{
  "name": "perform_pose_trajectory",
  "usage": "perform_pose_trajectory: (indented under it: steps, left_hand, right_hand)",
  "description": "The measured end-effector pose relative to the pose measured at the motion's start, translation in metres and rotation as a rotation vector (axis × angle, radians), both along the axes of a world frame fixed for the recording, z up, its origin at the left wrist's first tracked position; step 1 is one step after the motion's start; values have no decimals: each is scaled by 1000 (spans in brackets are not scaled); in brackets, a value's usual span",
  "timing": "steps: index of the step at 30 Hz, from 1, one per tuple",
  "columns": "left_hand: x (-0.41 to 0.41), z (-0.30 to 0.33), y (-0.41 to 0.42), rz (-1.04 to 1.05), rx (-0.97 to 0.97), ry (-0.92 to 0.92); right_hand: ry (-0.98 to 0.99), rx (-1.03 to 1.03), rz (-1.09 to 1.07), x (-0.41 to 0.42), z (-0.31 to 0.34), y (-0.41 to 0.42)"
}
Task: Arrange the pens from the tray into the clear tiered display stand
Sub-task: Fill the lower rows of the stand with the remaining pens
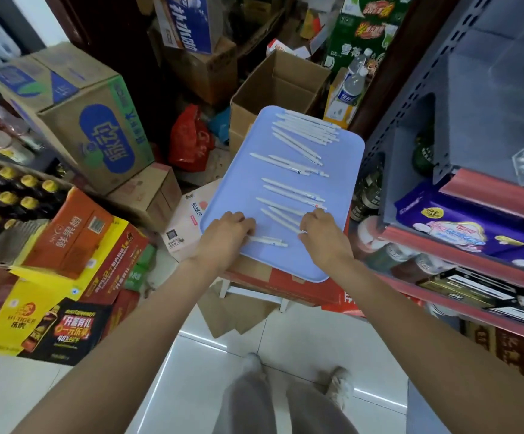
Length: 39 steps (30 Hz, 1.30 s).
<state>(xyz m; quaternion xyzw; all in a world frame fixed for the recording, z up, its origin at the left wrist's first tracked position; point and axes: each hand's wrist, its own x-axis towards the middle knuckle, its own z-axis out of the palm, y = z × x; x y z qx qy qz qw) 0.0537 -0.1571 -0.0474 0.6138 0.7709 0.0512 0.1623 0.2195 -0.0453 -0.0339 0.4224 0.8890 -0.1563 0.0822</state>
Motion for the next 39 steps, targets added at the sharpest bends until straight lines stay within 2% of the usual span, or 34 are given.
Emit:
perform_pose_trajectory:
  steps: [1, 3, 6, 9, 13, 17, 20, 22, 26, 31, 36, 39]
  left_hand:
    - [-1, 1, -1, 15, 30, -25]
    - [-2, 5, -3, 115, 129, -228]
    - [4, 24, 2, 277, 304, -568]
    - [15, 50, 17, 256, 354, -684]
    - [37, 88, 44, 242, 377, -925]
    - [67, 125, 68, 218, 368, -1145]
    - [91, 142, 83, 202, 344, -1184]
    - [108, 150, 93, 186, 346, -1212]
    - [150, 168, 112, 180, 432, -1296]
    - [198, 184, 140, 237, 551, -1295]
    - [224, 189, 156, 263, 656, -1242]
    - [233, 183, 164, 328, 694, -1167]
  right_hand:
    - [22, -1, -8, 0, 3, 0]
    - [121, -24, -32, 3, 12, 2]
    - [427, -137, -120, 10, 32, 6]
    - [670, -247, -268, 17, 59, 14]
    - [968, -440, -405, 26, 96, 23]
    - [1086, -494, -436, 50, 125, 28]
    - [1122, -496, -430, 81, 140, 36]
    - [1127, -429, -423, 105, 149, 44]
    - [1083, -125, -343, 156, 167, 62]
    - [928, 133, -264, 216, 189, 89]
    - [608, 361, -251, 258, 185, 133]
    - [453, 356, -186, 268, 175, 153]
